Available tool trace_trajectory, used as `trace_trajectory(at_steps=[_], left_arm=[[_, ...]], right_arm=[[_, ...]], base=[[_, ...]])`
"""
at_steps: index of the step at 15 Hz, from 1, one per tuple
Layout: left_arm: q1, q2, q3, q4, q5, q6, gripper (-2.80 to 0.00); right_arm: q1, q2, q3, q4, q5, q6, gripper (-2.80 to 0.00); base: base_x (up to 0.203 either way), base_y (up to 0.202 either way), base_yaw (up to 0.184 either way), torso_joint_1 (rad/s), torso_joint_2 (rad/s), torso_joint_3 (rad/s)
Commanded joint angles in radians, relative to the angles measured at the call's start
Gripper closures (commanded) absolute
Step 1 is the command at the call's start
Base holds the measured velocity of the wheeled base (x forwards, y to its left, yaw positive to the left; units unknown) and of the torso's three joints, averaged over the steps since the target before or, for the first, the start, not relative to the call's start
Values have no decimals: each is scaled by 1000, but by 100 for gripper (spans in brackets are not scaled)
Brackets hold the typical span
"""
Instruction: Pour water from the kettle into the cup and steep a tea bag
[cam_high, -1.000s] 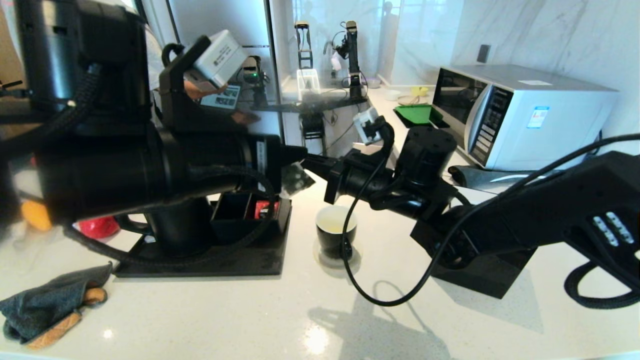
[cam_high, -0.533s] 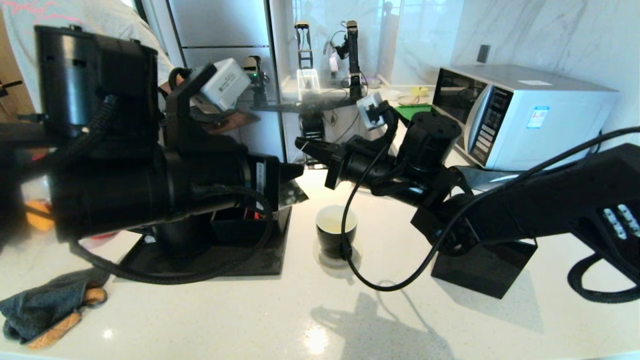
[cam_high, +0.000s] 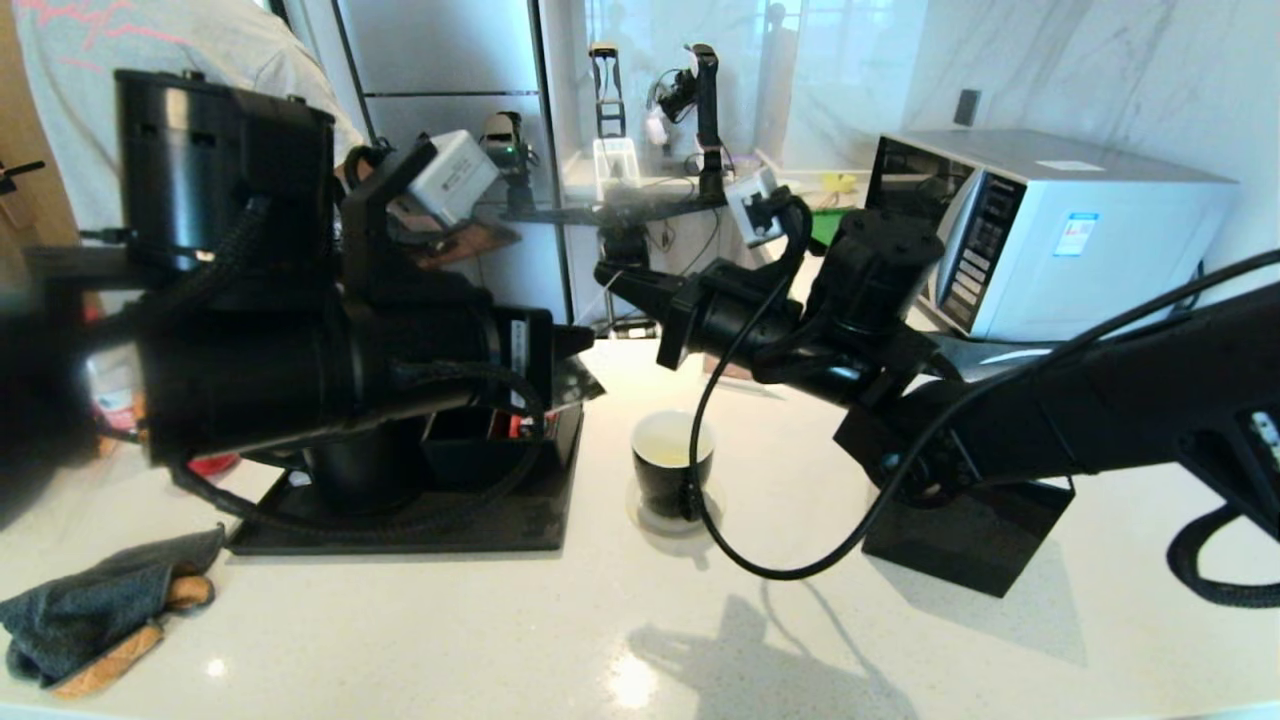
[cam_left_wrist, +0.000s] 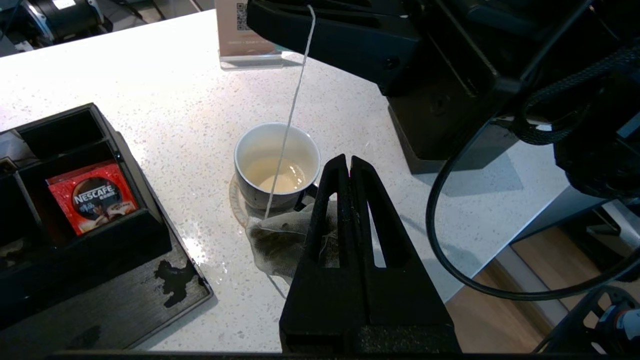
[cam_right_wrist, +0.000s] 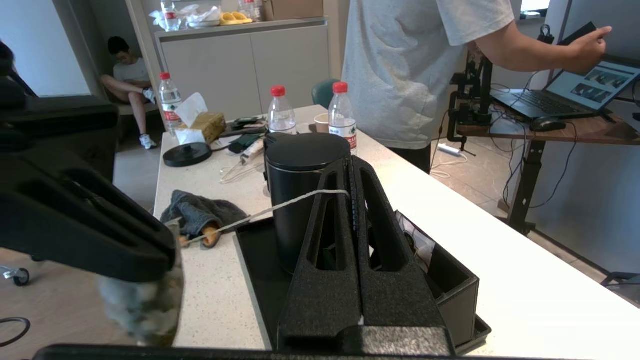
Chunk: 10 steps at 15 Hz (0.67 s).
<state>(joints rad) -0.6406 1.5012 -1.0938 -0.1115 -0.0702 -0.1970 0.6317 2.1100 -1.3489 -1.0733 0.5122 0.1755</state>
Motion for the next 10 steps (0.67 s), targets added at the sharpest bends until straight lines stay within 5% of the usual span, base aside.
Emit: trace_trajectory(at_steps=[1, 10], left_arm=[[1, 16, -4, 0, 0, -1, 0], [6, 60, -76, 1, 0, 1, 0]], right_arm=[[5, -8, 2, -7, 5, 1, 0], [17, -15, 8, -4, 5, 1, 0]], base=[[0, 0, 0, 0, 0, 0], [0, 0, 0, 0, 0, 0]])
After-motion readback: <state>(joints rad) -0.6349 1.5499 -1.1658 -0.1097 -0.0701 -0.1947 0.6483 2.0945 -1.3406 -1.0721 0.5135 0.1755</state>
